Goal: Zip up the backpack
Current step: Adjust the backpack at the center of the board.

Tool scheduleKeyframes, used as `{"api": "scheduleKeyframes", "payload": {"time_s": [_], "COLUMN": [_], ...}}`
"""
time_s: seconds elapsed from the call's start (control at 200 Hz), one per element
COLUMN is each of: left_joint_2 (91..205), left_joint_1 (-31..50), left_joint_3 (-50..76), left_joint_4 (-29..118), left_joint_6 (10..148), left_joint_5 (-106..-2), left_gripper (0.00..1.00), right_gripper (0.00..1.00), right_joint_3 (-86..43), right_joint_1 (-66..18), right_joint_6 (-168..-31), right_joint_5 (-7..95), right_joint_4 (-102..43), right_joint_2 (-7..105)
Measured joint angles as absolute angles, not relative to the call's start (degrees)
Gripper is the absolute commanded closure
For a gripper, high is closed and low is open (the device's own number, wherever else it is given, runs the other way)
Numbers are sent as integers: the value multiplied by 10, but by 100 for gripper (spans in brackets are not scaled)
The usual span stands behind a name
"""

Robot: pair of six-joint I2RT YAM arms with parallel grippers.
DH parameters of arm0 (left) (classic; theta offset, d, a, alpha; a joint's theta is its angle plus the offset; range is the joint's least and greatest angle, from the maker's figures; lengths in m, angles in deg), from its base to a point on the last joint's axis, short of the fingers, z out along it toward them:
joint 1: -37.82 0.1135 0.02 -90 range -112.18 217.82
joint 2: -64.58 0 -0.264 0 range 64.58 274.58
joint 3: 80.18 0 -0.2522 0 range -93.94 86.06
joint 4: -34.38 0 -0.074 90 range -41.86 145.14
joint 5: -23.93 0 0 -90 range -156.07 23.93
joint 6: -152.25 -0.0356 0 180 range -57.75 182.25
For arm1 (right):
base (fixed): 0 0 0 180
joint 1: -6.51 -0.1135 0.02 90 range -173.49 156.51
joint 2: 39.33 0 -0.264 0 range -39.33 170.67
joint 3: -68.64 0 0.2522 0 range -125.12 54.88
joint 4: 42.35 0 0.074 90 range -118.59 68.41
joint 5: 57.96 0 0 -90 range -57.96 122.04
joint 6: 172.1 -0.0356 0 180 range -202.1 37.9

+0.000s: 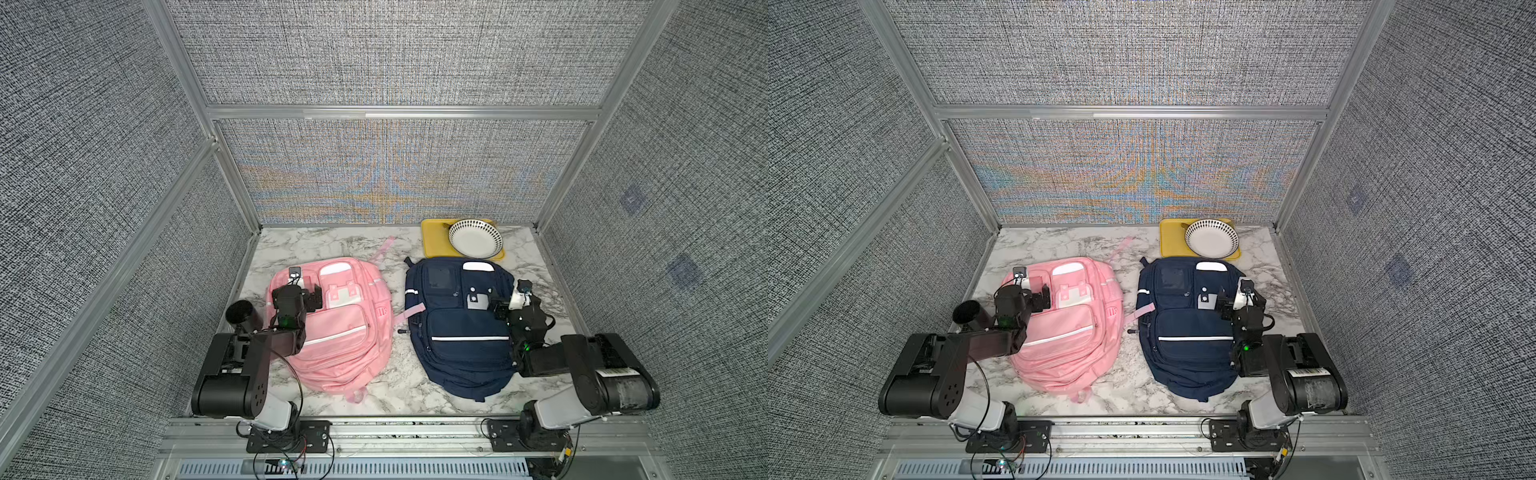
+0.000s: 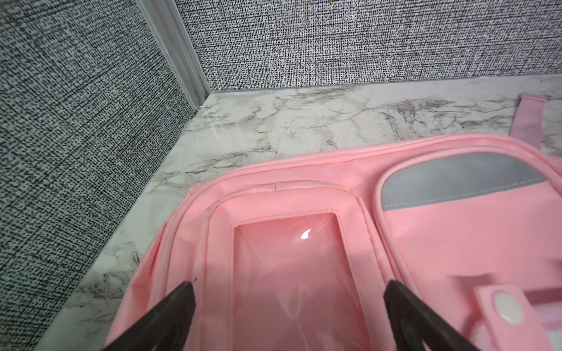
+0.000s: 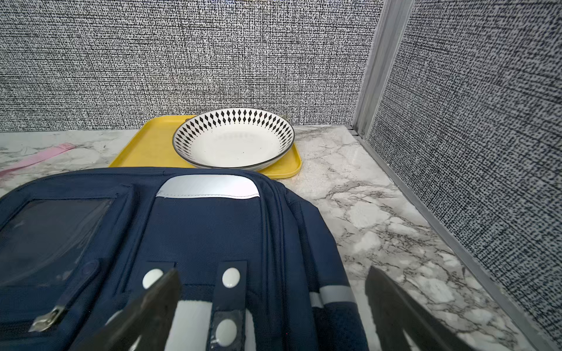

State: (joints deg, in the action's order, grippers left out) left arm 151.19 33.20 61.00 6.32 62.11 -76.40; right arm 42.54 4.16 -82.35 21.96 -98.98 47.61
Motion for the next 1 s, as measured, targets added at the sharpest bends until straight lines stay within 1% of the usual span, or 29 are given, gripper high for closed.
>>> {"api": "scheduleKeyframes", "payload": {"time_s": [0.721, 0.771, 0.806, 0.881, 0.941, 0.976, 0.996], "left_joint_2": [1510, 1510, 1508, 1485, 1447, 1424, 1412], "left_joint_1": [332, 332, 332, 332, 331, 331, 330], "left_joint_3": [613, 613, 613, 603, 559, 515, 490], "left_joint_4": [63, 63, 64, 94, 178, 239, 263], "left_joint_6": [621, 621, 622, 625, 634, 647, 654], "left_joint_5": [-751, -751, -752, -762, -773, -777, -777], "left_gripper": [0, 0, 0, 1, 12, 18, 19], "right_gripper": [3, 6, 7, 12, 24, 27, 27], "right_joint_3": [425, 425, 422, 385, 309, 266, 242], "right_joint_1": [42, 42, 42, 41, 40, 39, 38], "right_joint_6": [-823, -823, -823, -823, -828, -831, -832], "right_joint_5": [220, 220, 220, 220, 221, 229, 237], "right_joint_4": [-990, -990, -983, -918, -821, -773, -745], "right_joint_2": [476, 476, 472, 447, 418, 406, 400]}}
